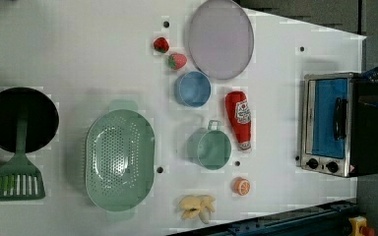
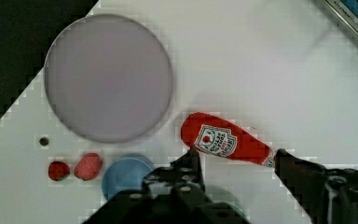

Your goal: Pick Ketchup from the table and place it in strainer.

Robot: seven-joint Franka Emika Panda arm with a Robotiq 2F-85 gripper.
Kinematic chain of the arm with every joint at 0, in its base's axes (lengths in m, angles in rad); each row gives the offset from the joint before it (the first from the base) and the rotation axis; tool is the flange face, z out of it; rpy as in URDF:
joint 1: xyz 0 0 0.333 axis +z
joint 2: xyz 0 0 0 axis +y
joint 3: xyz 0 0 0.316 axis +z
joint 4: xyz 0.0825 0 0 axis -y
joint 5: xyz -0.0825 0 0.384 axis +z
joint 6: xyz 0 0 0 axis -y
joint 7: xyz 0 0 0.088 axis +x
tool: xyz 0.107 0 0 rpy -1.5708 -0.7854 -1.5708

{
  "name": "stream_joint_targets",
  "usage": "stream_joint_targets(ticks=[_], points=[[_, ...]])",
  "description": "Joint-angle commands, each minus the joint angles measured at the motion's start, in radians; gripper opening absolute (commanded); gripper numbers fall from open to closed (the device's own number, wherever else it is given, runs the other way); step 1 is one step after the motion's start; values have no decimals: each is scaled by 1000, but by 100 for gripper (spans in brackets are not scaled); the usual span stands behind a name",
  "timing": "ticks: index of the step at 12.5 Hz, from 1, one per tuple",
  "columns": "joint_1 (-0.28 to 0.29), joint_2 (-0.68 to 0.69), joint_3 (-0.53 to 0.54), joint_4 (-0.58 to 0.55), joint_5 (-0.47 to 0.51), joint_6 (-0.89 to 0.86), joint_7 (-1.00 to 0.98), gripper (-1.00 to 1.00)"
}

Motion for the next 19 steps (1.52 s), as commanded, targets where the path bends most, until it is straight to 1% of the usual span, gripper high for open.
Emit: stream_joint_targets(ticks=[1,3,7,9,11,16,18,19], points=[[-102,-197,44,-110,16,-116,-85,59],[-101,-189,47,-117,16,-112,-89,99],[-98,-121,78,-171,16,-101,-136,100],[-95,-72,97,-219,16,-47,-233,100],[-93,-32,113,-291,16,69,-398,100],[-87,51,122,-471,16,434,-847,100],[-87,83,126,-531,16,556,-971,100],[-87,100,127,-558,16,616,-989,100]])
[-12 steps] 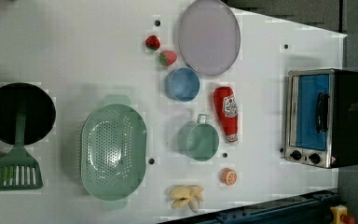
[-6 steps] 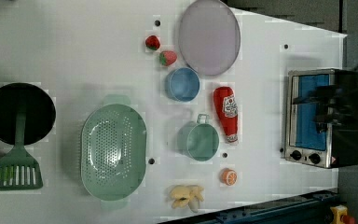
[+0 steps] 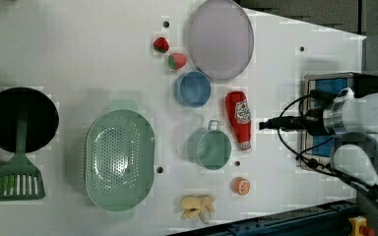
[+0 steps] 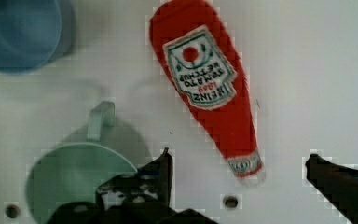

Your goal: Pick Ketchup from the table and place it in strainer.

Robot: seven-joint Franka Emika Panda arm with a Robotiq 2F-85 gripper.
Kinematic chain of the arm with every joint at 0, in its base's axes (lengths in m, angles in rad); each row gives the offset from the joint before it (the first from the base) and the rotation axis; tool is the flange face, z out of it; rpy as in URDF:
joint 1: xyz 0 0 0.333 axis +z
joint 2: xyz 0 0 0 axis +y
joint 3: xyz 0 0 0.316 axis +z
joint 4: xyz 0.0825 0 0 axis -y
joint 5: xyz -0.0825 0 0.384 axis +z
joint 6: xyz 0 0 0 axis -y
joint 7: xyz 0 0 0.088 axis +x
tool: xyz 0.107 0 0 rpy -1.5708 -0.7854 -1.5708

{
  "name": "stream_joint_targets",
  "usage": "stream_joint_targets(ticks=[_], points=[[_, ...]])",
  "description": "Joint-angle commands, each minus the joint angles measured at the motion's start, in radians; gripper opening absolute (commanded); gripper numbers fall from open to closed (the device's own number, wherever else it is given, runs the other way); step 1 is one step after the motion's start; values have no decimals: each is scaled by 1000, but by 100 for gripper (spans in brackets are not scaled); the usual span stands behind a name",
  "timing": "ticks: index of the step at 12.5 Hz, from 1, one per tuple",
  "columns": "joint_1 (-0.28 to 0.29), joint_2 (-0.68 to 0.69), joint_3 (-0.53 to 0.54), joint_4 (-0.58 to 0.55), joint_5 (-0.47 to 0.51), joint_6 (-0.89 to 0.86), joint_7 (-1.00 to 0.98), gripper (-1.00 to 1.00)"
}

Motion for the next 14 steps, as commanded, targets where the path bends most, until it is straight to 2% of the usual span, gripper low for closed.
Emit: stream_joint_targets(ticks=[1,12,13,14], points=[[1,24,-2,-19,2,149,-223,100],[7,319,-2,-45,2,435,-223,100],[7,330,-2,-44,2,452,-223,93],[7,332,-2,-44,2,468,-222,70]])
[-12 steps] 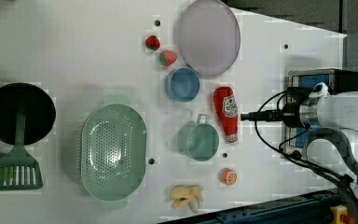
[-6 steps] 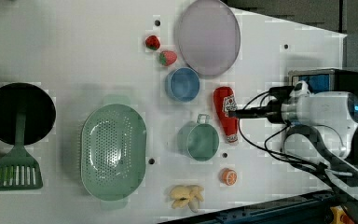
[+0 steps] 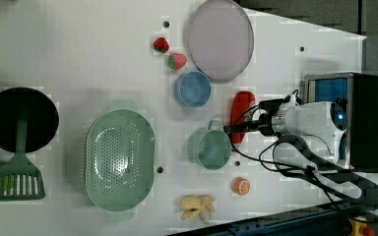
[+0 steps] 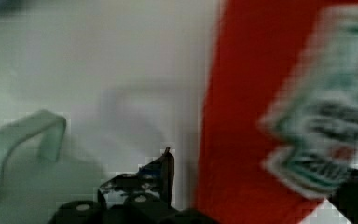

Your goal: Pick Ketchup from the table and place it in strainer.

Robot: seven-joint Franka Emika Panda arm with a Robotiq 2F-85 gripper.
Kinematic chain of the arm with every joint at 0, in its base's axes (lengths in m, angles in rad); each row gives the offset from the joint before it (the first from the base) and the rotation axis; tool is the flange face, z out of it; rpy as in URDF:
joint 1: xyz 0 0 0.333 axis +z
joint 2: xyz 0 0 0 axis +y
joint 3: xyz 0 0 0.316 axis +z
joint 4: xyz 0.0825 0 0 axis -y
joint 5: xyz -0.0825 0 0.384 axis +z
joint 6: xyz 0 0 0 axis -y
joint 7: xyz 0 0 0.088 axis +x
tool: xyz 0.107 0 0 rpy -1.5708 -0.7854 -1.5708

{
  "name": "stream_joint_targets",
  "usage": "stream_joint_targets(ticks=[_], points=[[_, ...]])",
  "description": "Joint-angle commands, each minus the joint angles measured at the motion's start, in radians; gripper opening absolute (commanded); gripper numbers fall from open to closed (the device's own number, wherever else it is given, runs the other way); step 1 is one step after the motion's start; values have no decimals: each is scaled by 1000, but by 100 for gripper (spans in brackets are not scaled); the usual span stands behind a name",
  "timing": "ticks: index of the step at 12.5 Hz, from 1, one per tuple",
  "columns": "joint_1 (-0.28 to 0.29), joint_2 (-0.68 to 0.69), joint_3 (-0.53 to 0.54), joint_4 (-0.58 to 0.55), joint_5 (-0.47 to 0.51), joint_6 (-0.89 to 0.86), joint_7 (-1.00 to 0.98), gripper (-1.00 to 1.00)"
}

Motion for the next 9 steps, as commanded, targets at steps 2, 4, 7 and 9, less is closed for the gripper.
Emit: stream_joint_targets(ticks=[2,4,7,9], points=[[-7,-45,14,4,4,51,-34,25],[-8,-79,13,3,4,46,-17,25],[-5,-200,16,9,5,16,53,25],[2,-298,37,23,5,-93,120,25]])
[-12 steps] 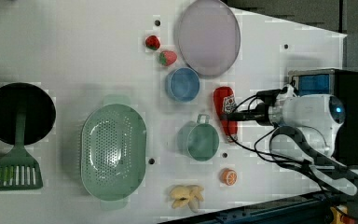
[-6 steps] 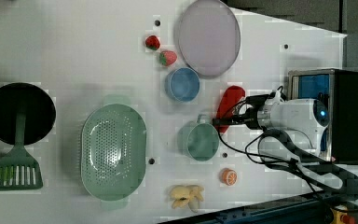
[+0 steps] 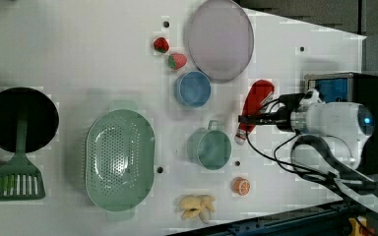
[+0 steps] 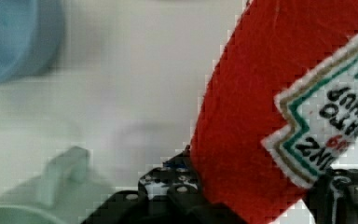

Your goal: Pick Ketchup from the table and place it in strainer.

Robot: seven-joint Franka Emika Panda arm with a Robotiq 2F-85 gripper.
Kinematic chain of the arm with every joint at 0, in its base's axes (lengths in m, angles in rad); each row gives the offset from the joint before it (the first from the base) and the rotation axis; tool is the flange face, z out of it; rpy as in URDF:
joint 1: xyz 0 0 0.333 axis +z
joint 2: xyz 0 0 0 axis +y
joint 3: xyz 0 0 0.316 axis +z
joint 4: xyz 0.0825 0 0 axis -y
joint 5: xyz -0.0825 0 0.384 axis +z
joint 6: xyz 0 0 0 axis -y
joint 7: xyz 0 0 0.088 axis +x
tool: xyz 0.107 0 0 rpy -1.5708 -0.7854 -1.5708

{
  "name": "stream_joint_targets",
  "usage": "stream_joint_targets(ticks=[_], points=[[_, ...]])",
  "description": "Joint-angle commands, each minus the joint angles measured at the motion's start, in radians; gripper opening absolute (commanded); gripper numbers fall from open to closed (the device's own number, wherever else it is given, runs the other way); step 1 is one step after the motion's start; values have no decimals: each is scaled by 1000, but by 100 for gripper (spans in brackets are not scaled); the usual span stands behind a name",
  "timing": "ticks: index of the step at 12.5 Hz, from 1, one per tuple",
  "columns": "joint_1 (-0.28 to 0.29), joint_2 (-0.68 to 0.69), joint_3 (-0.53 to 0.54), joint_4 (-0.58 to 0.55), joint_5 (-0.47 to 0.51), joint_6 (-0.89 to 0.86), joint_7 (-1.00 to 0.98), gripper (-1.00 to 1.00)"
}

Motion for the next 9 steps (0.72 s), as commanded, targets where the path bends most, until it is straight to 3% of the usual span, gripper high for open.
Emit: stream_joint_targets(ticks=[1,5,9], points=[[19,-176,51,59,-1,-130,133,25],[44,-314,150,148,-1,-390,275,25],[78,-305,302,214,0,-488,505,25]])
